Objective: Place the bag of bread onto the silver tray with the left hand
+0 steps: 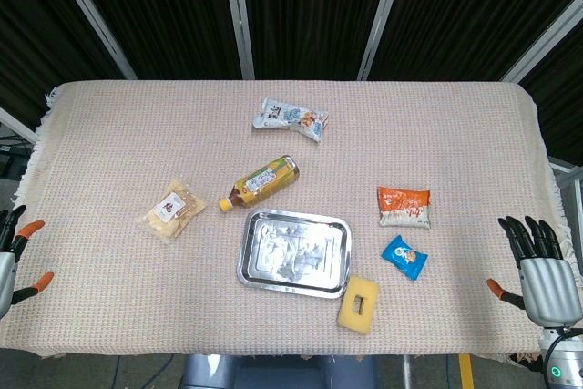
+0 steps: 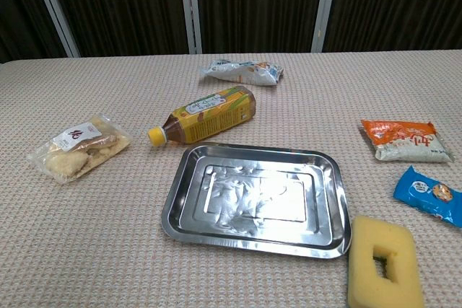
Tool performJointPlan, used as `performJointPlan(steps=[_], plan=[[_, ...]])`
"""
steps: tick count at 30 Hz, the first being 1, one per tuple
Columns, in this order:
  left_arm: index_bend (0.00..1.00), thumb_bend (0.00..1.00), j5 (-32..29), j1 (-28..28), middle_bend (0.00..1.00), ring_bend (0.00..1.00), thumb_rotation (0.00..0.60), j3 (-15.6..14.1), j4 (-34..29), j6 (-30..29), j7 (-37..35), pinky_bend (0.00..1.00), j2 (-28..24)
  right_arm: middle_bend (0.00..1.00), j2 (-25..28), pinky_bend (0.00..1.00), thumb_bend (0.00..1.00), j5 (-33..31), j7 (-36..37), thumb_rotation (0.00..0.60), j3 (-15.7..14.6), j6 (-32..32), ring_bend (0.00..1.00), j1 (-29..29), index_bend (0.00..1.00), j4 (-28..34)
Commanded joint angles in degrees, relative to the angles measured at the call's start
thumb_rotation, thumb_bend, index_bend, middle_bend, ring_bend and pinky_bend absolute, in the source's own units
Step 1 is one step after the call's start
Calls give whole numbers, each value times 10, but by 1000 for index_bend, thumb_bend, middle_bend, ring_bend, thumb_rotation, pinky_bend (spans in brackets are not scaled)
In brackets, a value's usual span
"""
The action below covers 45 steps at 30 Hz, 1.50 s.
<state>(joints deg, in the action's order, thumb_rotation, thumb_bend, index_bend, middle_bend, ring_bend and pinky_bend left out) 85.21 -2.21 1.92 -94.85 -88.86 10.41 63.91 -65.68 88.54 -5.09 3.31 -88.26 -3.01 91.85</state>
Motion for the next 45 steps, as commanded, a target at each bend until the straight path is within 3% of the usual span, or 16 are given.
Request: performJointPlan(steps=[1, 33, 40, 45], plan=[[216, 135, 0, 1, 33, 0, 600, 0, 1, 0, -2, 0, 0, 97, 0, 56, 68, 1, -1, 600, 0, 0, 0, 0, 87, 1], [224, 136, 5, -12, 36, 0, 600, 1, 13, 24, -14, 0, 4, 96, -3, 56, 69, 3, -8, 600, -1, -5, 0, 4, 90, 5], [189, 136, 12, -51, 4, 0, 600, 6, 2, 78, 1, 0, -10, 95, -2, 56, 68, 4, -5, 600, 1, 1, 0, -1, 89, 3], [105, 127, 4, -90, 0, 0, 600, 15, -8, 138, 9, 0, -21, 95, -2, 55, 68, 4, 0, 600, 0, -1, 0, 1, 90, 1]])
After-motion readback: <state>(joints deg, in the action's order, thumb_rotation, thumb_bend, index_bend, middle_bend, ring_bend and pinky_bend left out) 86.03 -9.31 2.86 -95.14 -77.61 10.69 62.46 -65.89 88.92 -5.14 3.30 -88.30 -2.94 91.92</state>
